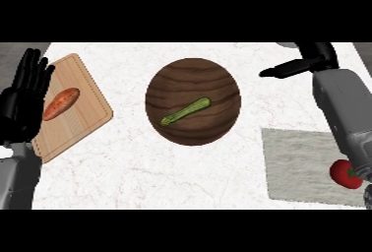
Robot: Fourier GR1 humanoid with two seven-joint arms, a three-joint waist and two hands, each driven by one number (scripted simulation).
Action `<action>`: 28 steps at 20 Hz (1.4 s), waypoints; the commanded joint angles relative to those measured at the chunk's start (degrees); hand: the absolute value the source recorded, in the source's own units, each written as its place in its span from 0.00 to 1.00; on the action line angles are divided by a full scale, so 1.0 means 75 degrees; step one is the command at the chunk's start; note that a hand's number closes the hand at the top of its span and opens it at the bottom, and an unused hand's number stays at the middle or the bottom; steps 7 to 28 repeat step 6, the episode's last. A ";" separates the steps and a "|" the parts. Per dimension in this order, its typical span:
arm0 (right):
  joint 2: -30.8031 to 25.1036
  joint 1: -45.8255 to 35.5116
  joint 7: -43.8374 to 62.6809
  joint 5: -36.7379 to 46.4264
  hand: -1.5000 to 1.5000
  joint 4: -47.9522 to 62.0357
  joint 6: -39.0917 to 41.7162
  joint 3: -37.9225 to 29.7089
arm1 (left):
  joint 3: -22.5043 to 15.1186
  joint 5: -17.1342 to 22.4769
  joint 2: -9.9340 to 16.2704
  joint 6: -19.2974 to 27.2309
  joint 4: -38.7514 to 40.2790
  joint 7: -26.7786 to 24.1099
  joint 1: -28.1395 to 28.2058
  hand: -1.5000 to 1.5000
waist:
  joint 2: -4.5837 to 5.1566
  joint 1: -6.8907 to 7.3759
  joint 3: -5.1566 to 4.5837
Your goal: Pick the squash from the placemat and place it in the bowl
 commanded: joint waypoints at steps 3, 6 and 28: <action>-0.1049 0.0099 -0.0585 -0.0249 0.00 0.0592 0.0919 -0.0377 | -0.0118 -0.0073 -0.0027 -0.0030 -0.0011 -0.0045 -0.0147 0.50 | 0.0103 0.0178 0.0017; -0.1643 0.0385 -0.0944 -0.0225 0.00 0.0715 0.1648 -0.0372 | -0.0125 -0.0119 -0.0161 0.0131 0.0024 -0.0059 -0.0153 0.50 | 0.0110 0.0147 0.0022; -0.1643 0.0385 -0.0944 -0.0225 0.00 0.0715 0.1648 -0.0372 | -0.0125 -0.0119 -0.0161 0.0131 0.0024 -0.0059 -0.0153 0.50 | 0.0110 0.0147 0.0022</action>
